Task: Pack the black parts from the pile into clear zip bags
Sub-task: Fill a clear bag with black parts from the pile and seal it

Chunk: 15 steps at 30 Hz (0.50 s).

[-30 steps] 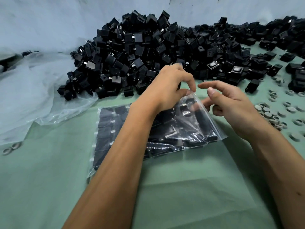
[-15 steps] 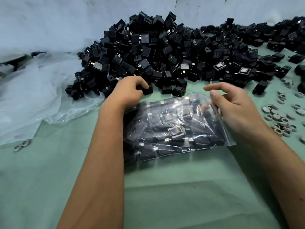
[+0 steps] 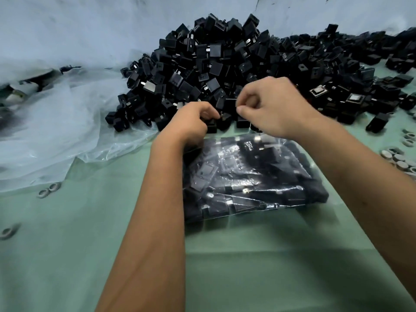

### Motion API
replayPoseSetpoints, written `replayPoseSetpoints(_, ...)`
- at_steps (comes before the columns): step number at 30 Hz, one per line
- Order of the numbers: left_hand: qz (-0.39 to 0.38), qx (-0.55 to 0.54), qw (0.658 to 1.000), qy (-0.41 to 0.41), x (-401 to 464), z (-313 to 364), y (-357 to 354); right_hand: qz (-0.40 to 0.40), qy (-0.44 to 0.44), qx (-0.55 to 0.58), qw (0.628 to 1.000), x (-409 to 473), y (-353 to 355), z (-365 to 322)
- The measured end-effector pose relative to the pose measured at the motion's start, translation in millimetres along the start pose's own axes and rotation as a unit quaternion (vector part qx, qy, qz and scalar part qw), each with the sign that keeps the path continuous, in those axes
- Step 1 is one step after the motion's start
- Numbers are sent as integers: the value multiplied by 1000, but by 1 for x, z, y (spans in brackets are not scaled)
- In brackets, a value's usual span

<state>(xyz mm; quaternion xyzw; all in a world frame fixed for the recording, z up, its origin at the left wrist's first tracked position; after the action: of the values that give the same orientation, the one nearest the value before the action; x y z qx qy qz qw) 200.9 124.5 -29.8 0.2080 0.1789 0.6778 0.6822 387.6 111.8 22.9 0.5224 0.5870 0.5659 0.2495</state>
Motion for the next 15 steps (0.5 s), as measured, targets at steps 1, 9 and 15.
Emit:
replayPoseSetpoints(1,-10,-6,1000,-10,0,2,-2,-29,17,-18,999,9,-8,-8)
replayPoseSetpoints(9,33,-57,998,23,6,-5,-1,-131,36,-115,984,50,-49,-34)
replayPoseSetpoints(15,77,-58,995,21,5,-2,7,-152,59,-248,955,57,-68,-49)
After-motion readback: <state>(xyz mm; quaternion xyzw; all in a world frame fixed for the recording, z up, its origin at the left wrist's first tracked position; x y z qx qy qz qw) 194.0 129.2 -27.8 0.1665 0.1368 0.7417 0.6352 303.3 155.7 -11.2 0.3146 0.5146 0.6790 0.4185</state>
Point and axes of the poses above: each hand's wrist, its own x-axis towards the middle knuckle, its own y-axis out of the back of the hand, z = x × y, the point moved 4 cm from there along x, towards the middle knuckle, and after that the axes turned 15 degrees about -x, right-handed, at the moved point
